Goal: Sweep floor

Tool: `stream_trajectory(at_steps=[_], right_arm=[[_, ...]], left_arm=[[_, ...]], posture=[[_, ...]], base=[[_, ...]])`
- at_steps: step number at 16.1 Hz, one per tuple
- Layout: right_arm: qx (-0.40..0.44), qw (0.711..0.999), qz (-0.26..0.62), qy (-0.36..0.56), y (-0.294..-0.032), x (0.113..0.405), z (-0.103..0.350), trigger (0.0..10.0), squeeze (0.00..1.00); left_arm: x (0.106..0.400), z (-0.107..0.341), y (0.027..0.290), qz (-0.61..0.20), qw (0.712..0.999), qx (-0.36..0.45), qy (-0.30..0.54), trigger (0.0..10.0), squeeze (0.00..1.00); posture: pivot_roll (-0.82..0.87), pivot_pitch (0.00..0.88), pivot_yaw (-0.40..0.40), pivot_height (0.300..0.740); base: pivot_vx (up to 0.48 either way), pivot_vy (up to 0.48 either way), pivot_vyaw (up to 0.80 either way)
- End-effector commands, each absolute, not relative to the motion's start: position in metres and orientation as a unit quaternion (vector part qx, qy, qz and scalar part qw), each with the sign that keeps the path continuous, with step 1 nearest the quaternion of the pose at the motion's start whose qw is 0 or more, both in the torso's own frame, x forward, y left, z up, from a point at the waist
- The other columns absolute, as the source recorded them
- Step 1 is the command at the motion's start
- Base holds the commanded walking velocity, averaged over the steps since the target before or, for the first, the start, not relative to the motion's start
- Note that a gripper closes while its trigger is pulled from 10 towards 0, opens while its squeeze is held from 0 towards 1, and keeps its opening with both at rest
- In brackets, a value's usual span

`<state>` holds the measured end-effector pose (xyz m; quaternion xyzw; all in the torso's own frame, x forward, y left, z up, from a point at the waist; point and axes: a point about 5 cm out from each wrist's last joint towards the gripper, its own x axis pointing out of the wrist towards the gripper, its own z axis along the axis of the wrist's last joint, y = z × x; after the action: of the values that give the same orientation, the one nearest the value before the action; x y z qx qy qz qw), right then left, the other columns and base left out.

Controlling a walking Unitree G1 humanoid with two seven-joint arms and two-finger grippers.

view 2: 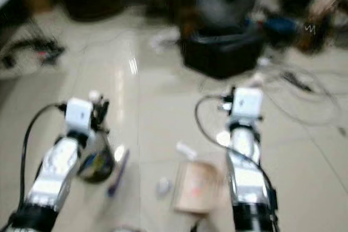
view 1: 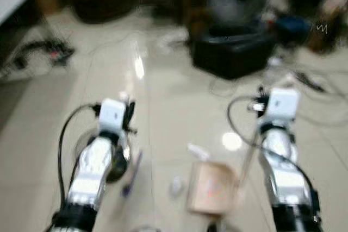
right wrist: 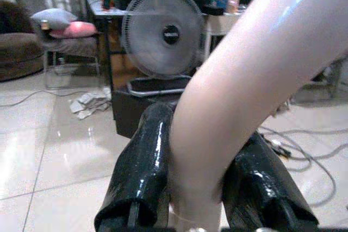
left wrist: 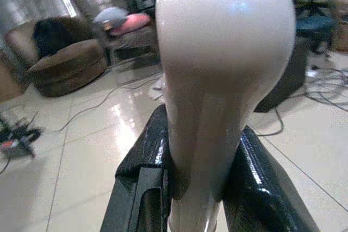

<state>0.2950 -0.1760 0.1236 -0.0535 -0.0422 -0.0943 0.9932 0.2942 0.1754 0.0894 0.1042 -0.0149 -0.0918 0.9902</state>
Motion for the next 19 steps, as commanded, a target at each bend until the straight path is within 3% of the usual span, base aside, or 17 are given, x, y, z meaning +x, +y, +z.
stream_trajectory(at_steps=[1,8,12,19], right_arm=[[-0.075,0.992,-0.084,-0.056,-0.177,0.296,0.129,10.0,0.0],[-0.077,0.994,-0.048,-0.059,-0.168,0.298,0.129,10.0,0.0],[-0.096,0.993,-0.027,-0.062,-0.162,0.297,0.129,10.0,0.0],[-0.063,0.994,-0.068,-0.066,-0.171,0.3,0.127,10.0,0.0]], left_arm=[[0.296,0.096,0.172,-0.095,0.99,0.101,-0.037,10.0,0.0],[0.291,0.095,0.184,-0.068,0.991,0.108,-0.035,10.0,0.0],[0.29,0.095,0.188,-0.066,0.991,0.11,-0.036,10.0,0.0],[0.296,0.091,0.175,-0.101,0.987,0.123,-0.024,10.0,0.0]], posture=[[0.01,0.048,0.077,0.74],[0.03,0.059,0.043,0.74],[0.02,0.064,0.051,0.74],[0.03,0.065,0.066,0.74]], base=[[0.304,0.0,0.0],[0.3,0.0,0.0],[0.0,0.0,0.6],[0.0,0.0,0.0]])
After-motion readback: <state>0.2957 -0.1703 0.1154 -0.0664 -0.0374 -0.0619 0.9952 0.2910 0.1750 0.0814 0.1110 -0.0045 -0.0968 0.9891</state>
